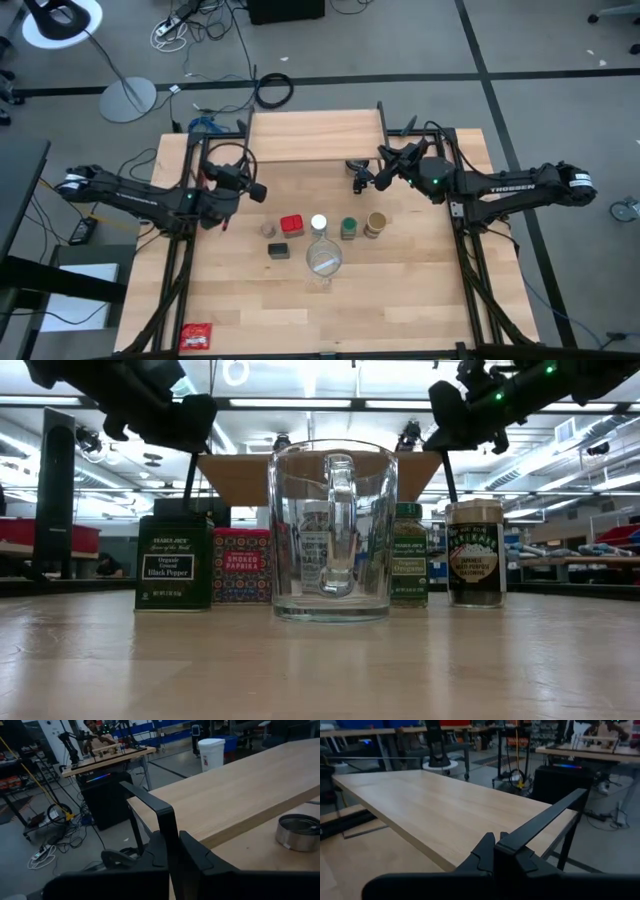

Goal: Shelf spices
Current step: Move the shelf to the top center of the table

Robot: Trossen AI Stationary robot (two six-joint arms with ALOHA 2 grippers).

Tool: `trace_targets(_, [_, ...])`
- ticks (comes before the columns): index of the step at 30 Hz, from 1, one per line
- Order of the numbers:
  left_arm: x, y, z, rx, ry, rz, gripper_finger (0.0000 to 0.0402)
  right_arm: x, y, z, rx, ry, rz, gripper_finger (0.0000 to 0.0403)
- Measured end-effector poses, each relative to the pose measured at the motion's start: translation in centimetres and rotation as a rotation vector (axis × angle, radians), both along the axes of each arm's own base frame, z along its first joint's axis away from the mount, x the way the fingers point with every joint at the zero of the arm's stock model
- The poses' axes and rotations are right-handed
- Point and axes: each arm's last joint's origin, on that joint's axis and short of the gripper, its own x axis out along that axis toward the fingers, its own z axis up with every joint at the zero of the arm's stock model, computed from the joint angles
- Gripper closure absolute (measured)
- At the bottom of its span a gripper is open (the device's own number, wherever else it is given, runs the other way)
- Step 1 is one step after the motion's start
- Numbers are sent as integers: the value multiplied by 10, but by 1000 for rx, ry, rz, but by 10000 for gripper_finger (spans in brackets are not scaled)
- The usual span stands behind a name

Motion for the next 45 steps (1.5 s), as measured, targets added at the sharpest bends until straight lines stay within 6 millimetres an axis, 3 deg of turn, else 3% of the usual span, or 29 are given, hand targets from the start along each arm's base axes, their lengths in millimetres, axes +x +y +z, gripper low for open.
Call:
trace_targets(28, [37,12,-34,-41,-2,50,388,-12,-1,-39,42,55,-109,388])
trace_targets(45, [41,19,-41,-67,-33,76,388,-13,-1,-42,56,65,-119,388])
